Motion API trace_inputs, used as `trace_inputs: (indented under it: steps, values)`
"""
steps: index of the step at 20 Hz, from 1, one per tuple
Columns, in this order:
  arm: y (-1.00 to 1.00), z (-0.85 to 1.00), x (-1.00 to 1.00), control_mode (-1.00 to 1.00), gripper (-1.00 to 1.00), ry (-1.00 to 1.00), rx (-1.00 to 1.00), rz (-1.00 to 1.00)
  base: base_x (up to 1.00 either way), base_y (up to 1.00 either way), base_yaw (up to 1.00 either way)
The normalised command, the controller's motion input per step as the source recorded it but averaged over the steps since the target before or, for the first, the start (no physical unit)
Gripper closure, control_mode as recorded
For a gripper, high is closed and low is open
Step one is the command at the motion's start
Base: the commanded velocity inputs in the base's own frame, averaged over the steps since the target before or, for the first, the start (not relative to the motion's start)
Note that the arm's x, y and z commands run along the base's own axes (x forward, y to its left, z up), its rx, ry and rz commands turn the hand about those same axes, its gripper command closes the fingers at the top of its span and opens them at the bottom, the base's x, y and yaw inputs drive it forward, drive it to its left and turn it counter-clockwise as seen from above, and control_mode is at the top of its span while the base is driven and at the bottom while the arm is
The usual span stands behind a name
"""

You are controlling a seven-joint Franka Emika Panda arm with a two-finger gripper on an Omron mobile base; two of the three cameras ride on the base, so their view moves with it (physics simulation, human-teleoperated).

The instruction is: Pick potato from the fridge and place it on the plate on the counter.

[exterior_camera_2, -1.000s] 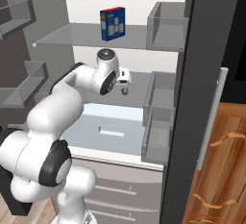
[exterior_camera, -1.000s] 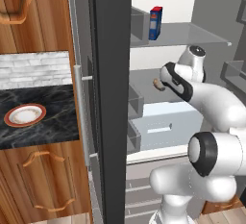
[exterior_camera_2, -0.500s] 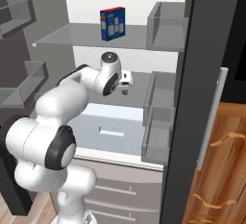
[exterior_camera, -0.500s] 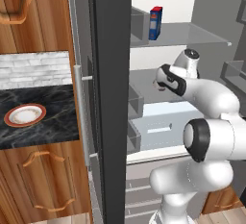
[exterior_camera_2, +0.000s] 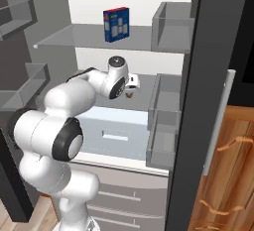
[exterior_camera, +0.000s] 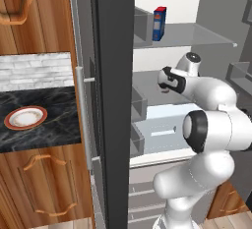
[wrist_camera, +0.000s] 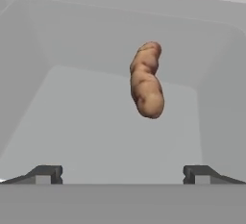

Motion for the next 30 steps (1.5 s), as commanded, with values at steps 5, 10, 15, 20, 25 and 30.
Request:
trace_inputs:
  steps: [5, 10, 15, 20, 25, 30]
  values:
    - [-0.01, -0.16, 0.27, -1.00, -1.00, 0.00, 0.00, 0.00, 0.00, 0.00, 0.00]
    - [0.00, -0.07, 0.31, -1.00, -1.00, 0.00, 0.00, 0.00, 0.00, 0.00, 0.00]
    - [0.00, -0.10, 0.27, -1.00, -1.00, 0.00, 0.00, 0.00, 0.00, 0.00, 0.00]
    - [0.00, -0.16, 0.27, -1.00, -1.00, 0.00, 0.00, 0.00, 0.00, 0.00, 0.00]
    - [-0.01, -0.15, 0.27, -1.00, -1.00, 0.00, 0.00, 0.00, 0.00, 0.00, 0.00]
    - [-0.09, -0.03, 0.31, -1.00, -1.00, 0.00, 0.00, 0.00, 0.00, 0.00, 0.00]
